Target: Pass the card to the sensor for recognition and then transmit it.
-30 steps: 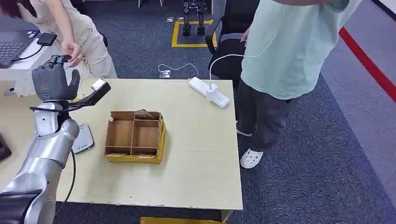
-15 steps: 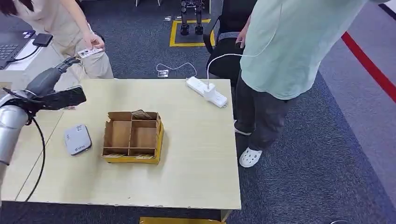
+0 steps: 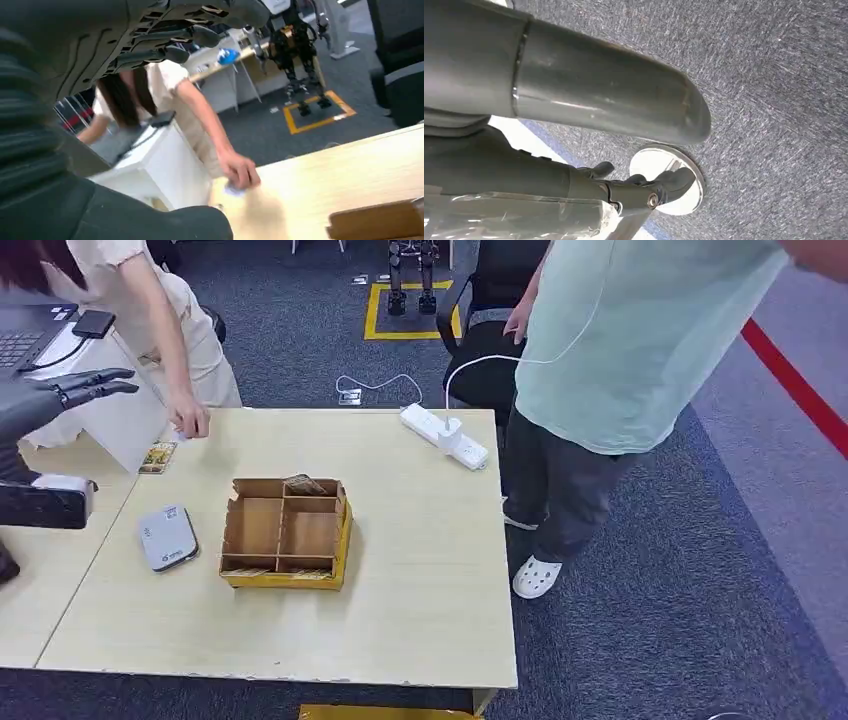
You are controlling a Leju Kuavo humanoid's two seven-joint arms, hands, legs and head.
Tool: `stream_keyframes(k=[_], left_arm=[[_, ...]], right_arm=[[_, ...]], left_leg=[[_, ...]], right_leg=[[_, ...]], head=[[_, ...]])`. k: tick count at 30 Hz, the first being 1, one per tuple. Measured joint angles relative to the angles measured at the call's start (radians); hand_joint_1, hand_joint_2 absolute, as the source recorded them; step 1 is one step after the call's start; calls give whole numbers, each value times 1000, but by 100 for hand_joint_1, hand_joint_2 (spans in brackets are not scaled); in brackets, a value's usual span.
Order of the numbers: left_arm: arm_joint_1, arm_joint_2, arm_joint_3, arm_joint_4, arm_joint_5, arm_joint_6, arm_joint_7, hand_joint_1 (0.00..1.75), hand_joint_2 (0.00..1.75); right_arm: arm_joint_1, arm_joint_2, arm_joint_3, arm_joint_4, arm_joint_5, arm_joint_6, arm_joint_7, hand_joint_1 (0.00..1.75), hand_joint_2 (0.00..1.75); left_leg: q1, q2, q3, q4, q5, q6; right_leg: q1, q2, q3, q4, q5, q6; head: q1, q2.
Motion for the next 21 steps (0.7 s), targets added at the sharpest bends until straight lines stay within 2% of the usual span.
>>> stream_keyframes(k=[2, 4, 8, 12, 16, 21], left_arm=[[56, 20, -30, -40, -71, 106, -1, 0, 175], [132, 19, -48, -59, -160, 203, -1, 0, 175], [308, 4, -56, -71, -314, 306, 26, 0, 175], [481, -44, -13, -71, -454, 315, 46, 0, 175], [557, -78, 22, -69, -497, 311, 47, 0, 175], [614, -98, 69, -69, -501, 301, 47, 0, 175]], right_arm=[[0, 0, -3, 0, 0, 0, 1, 0, 0], [0, 0, -8, 0, 1, 0, 5, 0, 0], [3, 0, -18, 0, 3, -5, 8, 0, 0], [4, 0, -26, 0, 6, -8, 10, 0, 0], [5, 0, -34, 0, 13, -9, 10, 0, 0], [5, 0, -42, 0, 17, -9, 13, 0, 0]], left_leg=[[0, 0, 0, 0, 0, 0], [0, 0, 1, 0, 0, 0], [0, 1, 1, 0, 0, 0], [0, 0, 0, 0, 0, 0], [0, 0, 0, 0, 0, 0], [0, 0, 0, 0, 0, 0]], right_leg=[[0, 0, 0, 0, 0, 0], [-1, 0, 0, 0, 0, 0], [-1, 1, 0, 0, 0, 0], [-1, 0, 0, 0, 0, 0], [-1, 0, 0, 0, 0, 0], [-1, -1, 0, 0, 0, 0]], head=[[0, 0], [-1, 0], [-1, 0], [-1, 0], [-1, 0], [-1, 0]])
